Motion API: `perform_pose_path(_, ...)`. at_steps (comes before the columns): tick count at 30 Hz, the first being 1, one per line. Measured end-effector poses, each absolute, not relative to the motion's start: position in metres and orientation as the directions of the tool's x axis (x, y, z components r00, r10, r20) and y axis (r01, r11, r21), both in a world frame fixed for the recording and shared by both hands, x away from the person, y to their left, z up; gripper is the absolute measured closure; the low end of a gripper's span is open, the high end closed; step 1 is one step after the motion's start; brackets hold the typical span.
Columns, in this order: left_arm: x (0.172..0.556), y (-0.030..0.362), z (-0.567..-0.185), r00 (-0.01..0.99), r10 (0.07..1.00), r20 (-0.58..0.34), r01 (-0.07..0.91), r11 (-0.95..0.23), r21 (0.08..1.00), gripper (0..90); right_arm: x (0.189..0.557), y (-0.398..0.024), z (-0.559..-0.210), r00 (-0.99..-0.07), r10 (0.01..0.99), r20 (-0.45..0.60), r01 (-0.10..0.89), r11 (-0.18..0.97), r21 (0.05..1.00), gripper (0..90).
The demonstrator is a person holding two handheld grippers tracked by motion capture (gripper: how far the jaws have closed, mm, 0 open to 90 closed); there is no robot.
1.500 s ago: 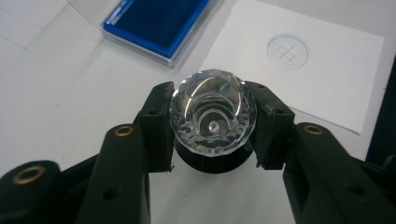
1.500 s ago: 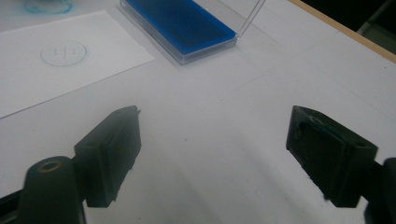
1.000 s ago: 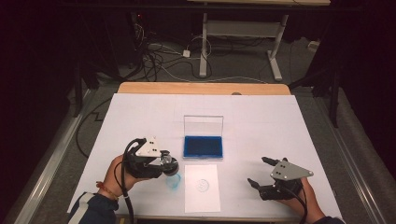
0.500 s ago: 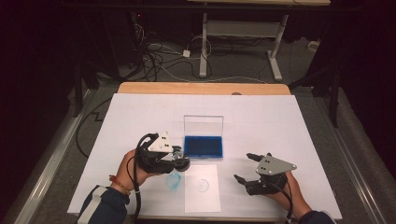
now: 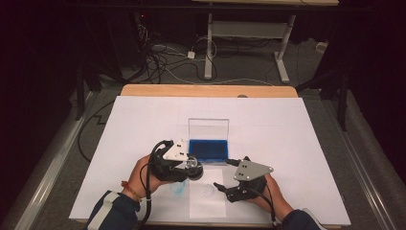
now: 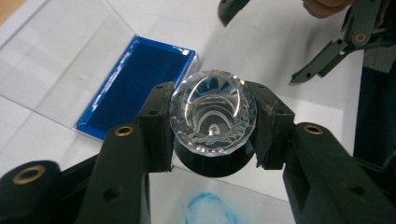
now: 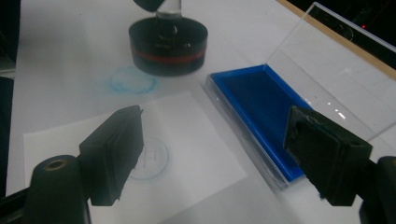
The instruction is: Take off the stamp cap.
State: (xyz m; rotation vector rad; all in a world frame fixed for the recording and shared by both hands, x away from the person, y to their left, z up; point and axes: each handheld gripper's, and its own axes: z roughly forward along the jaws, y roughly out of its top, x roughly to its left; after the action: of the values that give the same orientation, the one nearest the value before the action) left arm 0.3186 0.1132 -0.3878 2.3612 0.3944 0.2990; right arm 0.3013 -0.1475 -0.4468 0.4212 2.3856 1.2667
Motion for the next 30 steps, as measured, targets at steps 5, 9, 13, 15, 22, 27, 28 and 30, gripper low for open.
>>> perform_pose_path(5, 0.317, 0.109, -0.389, 0.931, 0.354, 0.087, 0.195, -0.686, 0.701, 54.3, 0.302, -0.132, -0.450, -0.887, 0.421, -0.191, 0.074, 0.537, 0.840, 19.8)
perform_pose_path(9, 0.315, 0.107, -0.390, 0.934, 0.346, 0.088, 0.187, -0.684, 0.705, 54.3, 0.301, -0.123, -0.453, -0.894, 0.410, -0.180, 0.079, 0.540, 0.838, 19.6)
perform_pose_path(13, 0.314, 0.104, -0.391, 0.939, 0.336, 0.081, 0.182, -0.681, 0.709, 54.3, 0.301, -0.119, -0.456, -0.898, 0.409, -0.162, 0.090, 0.531, 0.843, 19.6)
perform_pose_path(15, 0.314, 0.103, -0.392, 0.936, 0.343, 0.078, 0.187, -0.673, 0.716, 54.3, 0.302, -0.117, -0.458, -0.900, 0.410, -0.147, 0.100, 0.522, 0.847, 19.7)
perform_pose_path(22, 0.312, 0.101, -0.393, 0.933, 0.354, 0.062, 0.196, -0.646, 0.737, 54.2, 0.302, -0.113, -0.461, -0.906, 0.407, -0.119, 0.116, 0.508, 0.853, 19.6)
perform_pose_path(27, 0.309, 0.097, -0.393, 0.940, 0.337, 0.055, 0.185, -0.637, 0.749, 54.3, 0.303, -0.109, -0.464, -0.906, 0.411, -0.104, 0.124, 0.491, 0.863, 21.3)
perform_pose_path(28, 0.308, 0.095, -0.393, 0.944, 0.326, 0.054, 0.177, -0.638, 0.750, 54.3, 0.303, -0.109, -0.464, -0.904, 0.415, -0.107, 0.123, 0.490, 0.863, 22.6)
perform_pose_path(30, 0.307, 0.094, -0.393, 0.943, 0.328, 0.051, 0.177, -0.626, 0.760, 54.3, 0.303, -0.110, -0.464, -0.899, 0.423, -0.110, 0.124, 0.487, 0.865, 27.2)
